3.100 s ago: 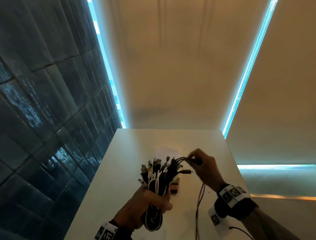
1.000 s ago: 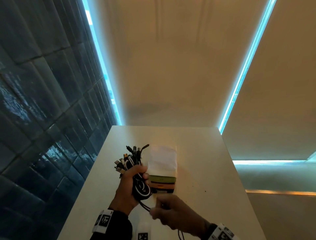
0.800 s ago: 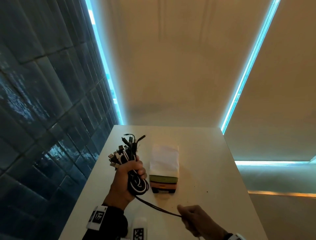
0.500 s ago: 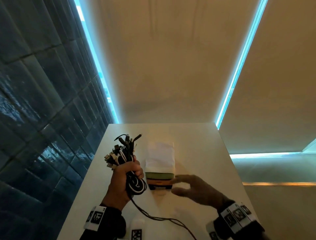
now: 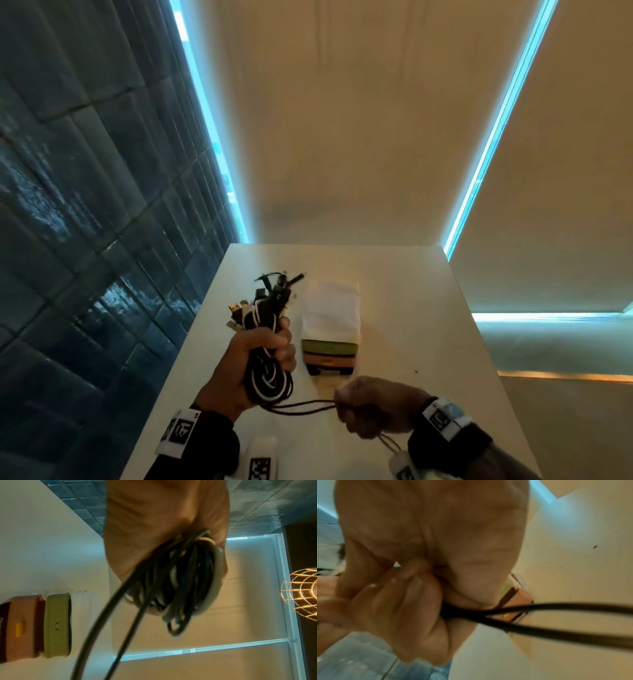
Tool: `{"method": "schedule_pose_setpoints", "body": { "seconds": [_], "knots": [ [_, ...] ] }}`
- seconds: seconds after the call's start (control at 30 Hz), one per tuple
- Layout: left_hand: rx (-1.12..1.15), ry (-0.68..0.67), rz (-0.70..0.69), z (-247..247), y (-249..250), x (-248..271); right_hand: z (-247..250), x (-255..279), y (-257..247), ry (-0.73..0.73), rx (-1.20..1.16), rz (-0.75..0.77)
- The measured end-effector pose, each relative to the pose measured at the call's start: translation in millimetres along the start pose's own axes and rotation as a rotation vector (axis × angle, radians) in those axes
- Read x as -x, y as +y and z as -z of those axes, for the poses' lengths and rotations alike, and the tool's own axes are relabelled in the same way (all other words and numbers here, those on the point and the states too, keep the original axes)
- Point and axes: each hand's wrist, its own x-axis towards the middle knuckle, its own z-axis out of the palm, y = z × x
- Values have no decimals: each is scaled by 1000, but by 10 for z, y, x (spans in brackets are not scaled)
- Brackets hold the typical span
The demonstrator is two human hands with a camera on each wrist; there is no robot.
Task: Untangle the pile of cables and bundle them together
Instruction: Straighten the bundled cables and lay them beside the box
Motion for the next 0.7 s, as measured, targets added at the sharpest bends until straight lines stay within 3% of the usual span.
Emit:
{"method": "schedule_pose_setpoints", "body": {
  "seconds": [0.1,0.27,0.37,0.57,0.7],
  "knots": [
    [-101,-32,105,-17,-98,101,245,105,-135,47,47,-7],
    [-289,55,71,6,-290,118,496,276,-488,168,174,53],
    [-367,62,119,-9,-404,70,465,281,-710,268,282,83],
    [-434,-146,187,-164,-473,83,353,199,-998,336,460,113],
    [-516,-146,216,-137,-485,130,424,312,-1212,414,668,66]
  ]
}}
